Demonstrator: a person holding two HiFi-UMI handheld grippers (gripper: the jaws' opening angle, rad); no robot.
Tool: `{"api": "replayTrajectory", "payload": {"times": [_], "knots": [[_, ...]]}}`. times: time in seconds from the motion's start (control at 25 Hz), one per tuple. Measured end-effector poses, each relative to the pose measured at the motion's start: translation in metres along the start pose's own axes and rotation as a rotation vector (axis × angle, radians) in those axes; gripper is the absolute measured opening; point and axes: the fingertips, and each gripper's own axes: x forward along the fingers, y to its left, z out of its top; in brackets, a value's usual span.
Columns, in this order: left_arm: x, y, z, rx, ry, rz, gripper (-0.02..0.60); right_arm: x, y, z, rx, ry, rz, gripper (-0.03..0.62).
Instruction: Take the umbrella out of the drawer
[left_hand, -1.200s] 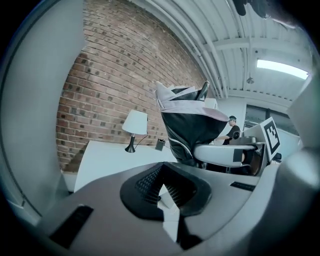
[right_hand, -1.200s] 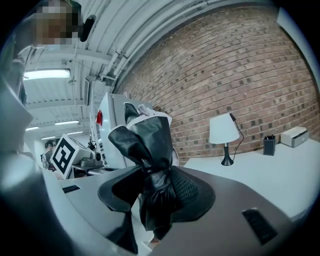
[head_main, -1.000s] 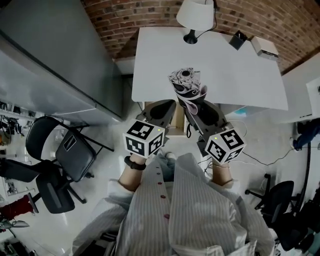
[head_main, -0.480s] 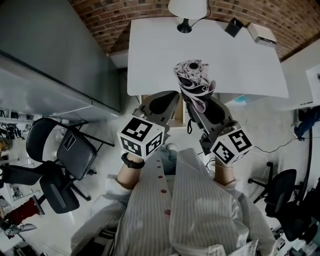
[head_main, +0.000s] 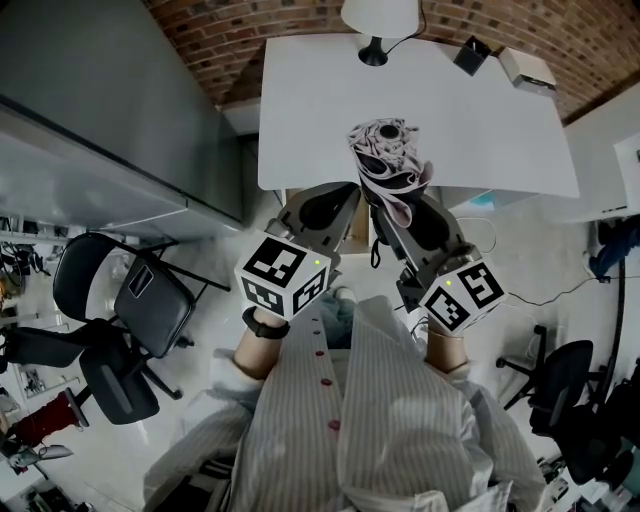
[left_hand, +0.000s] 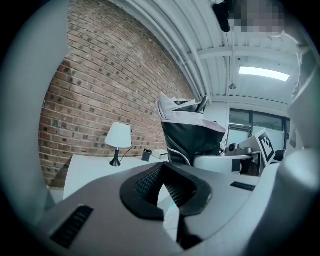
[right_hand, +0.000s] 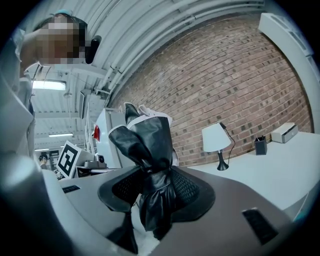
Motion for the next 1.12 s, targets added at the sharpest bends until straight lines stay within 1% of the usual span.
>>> {"api": "replayTrajectory", "payload": {"times": [0.76, 1.12], "knots": [[-0.0003, -0.0068, -0.003, -0.007, 0.001, 0.0, 0.009, -0.0039, -0.0002, -0.0057, -0.007, 0.047, -0.009, 0.192], [-0.0009, -0.0067, -0.0037, -0.005, 0.007, 0.003, 0.009, -0.0029, 0.0017, -0.0053, 0.003, 0.046, 0.002, 0.192]]}}
